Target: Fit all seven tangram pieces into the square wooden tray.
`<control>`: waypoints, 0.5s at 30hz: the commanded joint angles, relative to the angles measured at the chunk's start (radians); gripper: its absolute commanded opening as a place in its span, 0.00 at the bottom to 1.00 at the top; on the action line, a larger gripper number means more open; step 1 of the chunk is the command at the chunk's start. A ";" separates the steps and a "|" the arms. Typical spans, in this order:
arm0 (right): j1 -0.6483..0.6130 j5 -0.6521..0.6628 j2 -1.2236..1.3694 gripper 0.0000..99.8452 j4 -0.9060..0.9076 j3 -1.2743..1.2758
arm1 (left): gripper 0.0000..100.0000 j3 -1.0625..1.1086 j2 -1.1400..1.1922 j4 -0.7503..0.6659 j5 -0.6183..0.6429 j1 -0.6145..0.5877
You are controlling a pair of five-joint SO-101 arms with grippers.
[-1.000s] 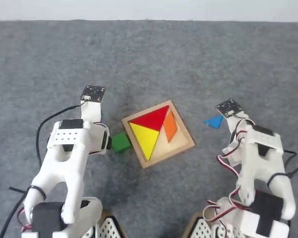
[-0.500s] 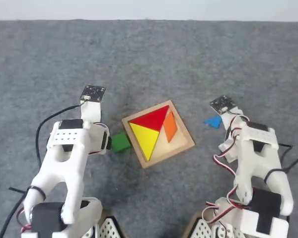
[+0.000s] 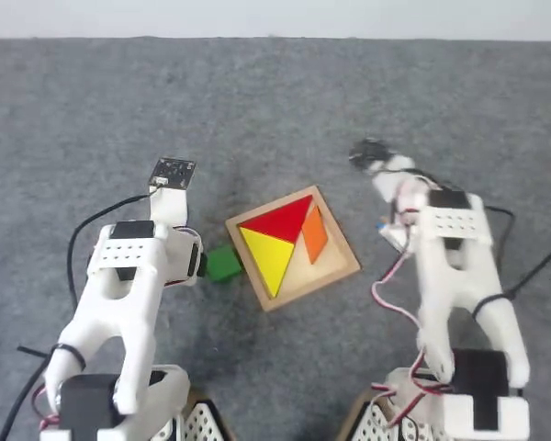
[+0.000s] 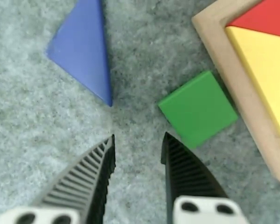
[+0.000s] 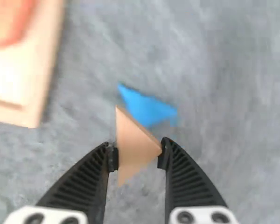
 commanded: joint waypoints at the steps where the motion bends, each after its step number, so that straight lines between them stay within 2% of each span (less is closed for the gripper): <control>1: -0.128 0.149 -0.002 0.05 0.035 -0.092 | 0.15 0.012 -0.034 -0.029 -0.011 -0.003; 7: -0.332 0.315 0.008 0.05 0.028 -0.117 | 0.15 0.045 -0.034 -0.072 -0.012 -0.006; 15: -0.510 0.465 0.016 0.05 0.027 -0.118 | 0.15 0.045 -0.034 -0.071 -0.012 -0.006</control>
